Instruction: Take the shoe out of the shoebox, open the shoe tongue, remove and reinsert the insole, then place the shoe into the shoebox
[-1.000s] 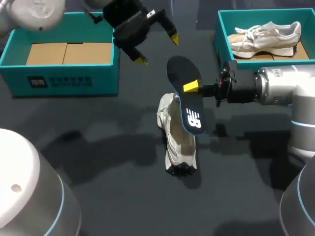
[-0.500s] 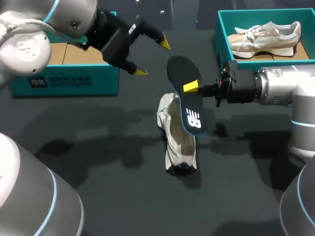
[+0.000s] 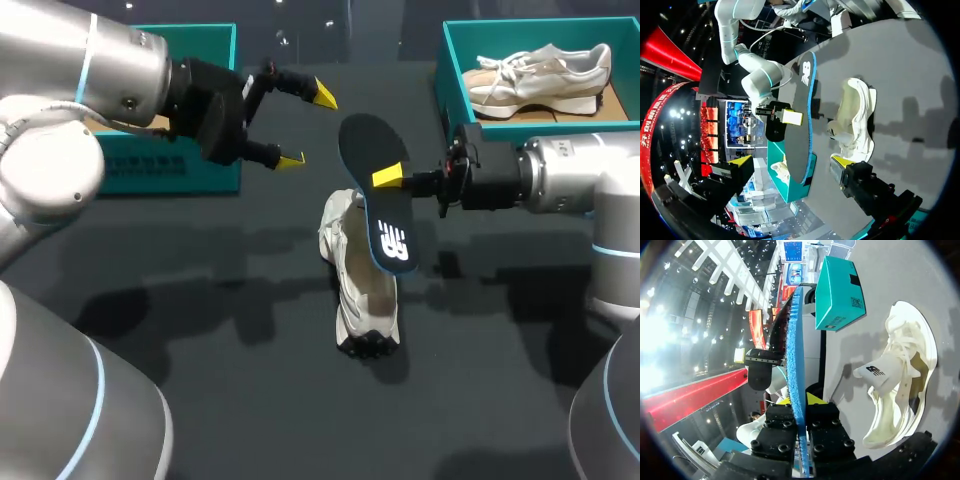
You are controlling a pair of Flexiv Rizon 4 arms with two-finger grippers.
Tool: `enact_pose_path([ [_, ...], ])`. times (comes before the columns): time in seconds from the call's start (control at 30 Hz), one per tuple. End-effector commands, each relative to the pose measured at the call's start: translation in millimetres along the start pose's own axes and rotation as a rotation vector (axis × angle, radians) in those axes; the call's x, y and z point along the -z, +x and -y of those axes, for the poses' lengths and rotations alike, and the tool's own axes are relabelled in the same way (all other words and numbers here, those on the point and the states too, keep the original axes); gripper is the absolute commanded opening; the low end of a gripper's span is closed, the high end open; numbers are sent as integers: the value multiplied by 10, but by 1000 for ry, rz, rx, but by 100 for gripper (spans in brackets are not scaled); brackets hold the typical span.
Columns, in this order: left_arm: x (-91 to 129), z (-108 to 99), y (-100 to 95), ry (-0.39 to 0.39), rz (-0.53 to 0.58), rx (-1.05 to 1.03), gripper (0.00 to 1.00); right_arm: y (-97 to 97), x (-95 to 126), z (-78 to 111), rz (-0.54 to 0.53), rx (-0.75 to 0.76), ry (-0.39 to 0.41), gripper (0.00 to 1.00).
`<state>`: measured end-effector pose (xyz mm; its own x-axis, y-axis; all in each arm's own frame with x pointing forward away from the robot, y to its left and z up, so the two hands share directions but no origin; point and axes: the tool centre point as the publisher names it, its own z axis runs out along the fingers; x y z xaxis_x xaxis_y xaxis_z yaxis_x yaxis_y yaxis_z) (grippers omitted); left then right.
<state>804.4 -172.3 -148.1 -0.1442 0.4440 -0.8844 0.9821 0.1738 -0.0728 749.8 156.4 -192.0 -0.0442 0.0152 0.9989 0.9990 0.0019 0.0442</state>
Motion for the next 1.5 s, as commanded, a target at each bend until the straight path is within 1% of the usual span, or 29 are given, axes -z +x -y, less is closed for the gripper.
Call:
enact_pose_path([
  [0.03,-135,30,138,-15,186,12,100,3,-7,6,0,-4,-10,0],
  [0.13,-171,34,205,-19,210,13,100,11,-14,5,-11,-23,-52,0],
  [0.17,-184,40,222,-8,218,14,100,17,-16,7,-4,-31,-65,0],
  [0.3,-236,75,234,11,262,10,100,69,-51,27,10,-40,-87,0],
  [0.53,-419,87,252,-5,320,-9,100,154,-138,66,-7,-41,-91,0],
  [0.7,-476,128,205,-6,376,-8,100,154,-175,81,-25,-49,-97,0],
  [0.77,-502,145,181,-11,383,-12,100,142,-192,86,-32,-52,-97,0],
  [0.8,-514,152,171,-6,395,-12,95,136,-197,87,-38,-53,-96,0],
  [0.87,-541,161,151,-4,399,-11,88,126,-209,90,-48,-54,-93,0],
  [0.97,-581,184,129,7,405,-10,71,113,-228,91,-57,-56,-89,0],
  [1.0,-590,195,125,7,406,-11,66,109,-233,90,-60,-56,-87,0],
  [1.1,-613,221,118,16,408,-15,60,104,-240,88,-67,-54,-83,0],
  [1.13,-619,224,118,18,409,-14,55,102,-241,87,-69,-54,-81,0],
  [1.2,-628,226,118,22,414,-13,51,100,-242,85,-75,-50,-76,0],
  [1.5,-683,233,101,27,413,-15,42,96,-279,72,-74,-47,-52,0],
])
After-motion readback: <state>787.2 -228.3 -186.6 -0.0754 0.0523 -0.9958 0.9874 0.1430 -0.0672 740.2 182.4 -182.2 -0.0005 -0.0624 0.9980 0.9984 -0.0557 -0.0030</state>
